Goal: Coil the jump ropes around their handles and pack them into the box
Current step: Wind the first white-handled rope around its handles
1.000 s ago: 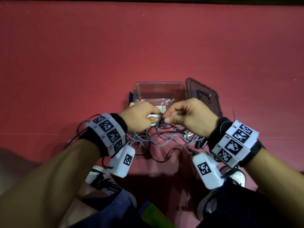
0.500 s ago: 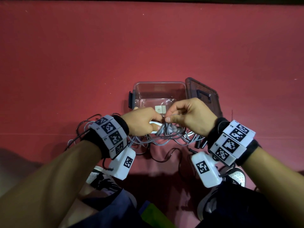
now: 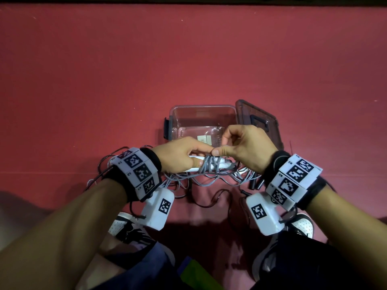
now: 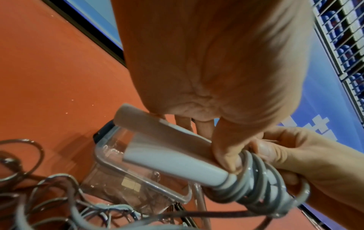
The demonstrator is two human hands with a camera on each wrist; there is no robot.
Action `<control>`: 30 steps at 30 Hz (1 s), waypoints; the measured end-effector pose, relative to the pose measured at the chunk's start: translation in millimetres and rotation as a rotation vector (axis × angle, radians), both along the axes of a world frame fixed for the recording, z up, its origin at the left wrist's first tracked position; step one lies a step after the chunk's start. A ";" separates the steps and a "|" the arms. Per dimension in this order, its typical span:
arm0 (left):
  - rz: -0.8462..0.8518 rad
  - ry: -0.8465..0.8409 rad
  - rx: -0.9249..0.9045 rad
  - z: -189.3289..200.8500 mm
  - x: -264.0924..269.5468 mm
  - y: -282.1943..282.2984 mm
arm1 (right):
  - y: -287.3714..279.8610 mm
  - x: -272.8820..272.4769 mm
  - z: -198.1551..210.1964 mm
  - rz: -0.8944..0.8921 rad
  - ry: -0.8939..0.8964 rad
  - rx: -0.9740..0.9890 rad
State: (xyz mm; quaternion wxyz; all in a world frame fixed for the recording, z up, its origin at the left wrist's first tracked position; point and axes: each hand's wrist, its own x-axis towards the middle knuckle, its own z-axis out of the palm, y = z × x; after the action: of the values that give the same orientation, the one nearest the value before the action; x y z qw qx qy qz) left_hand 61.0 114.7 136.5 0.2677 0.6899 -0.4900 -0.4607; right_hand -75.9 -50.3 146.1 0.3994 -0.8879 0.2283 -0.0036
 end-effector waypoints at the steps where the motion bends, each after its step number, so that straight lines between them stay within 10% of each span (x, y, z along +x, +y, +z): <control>1: 0.012 0.032 -0.011 -0.9 0.9 0.2 | 0.0 -0.2 -1.0 -0.014 -0.015 0.018; 13: 0.252 0.302 -0.071 -5.8 7.6 -2.6 | -6.6 0.4 1.5 -0.122 -0.225 0.578; 24: 0.084 0.303 -0.040 4.1 6.7 -0.1 | -0.7 1.4 -0.7 -0.110 -0.224 0.573; 30: 0.259 0.476 -0.079 5.5 1.0 0.1 | 0.4 1.9 -0.4 -0.194 -0.275 0.704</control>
State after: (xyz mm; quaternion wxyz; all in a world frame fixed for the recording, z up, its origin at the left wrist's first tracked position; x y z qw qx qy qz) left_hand 61.9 114.8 142.0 0.4590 0.6081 -0.3384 -0.5523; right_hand -74.0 -49.9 145.7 0.7042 -0.6622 0.2428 -0.0817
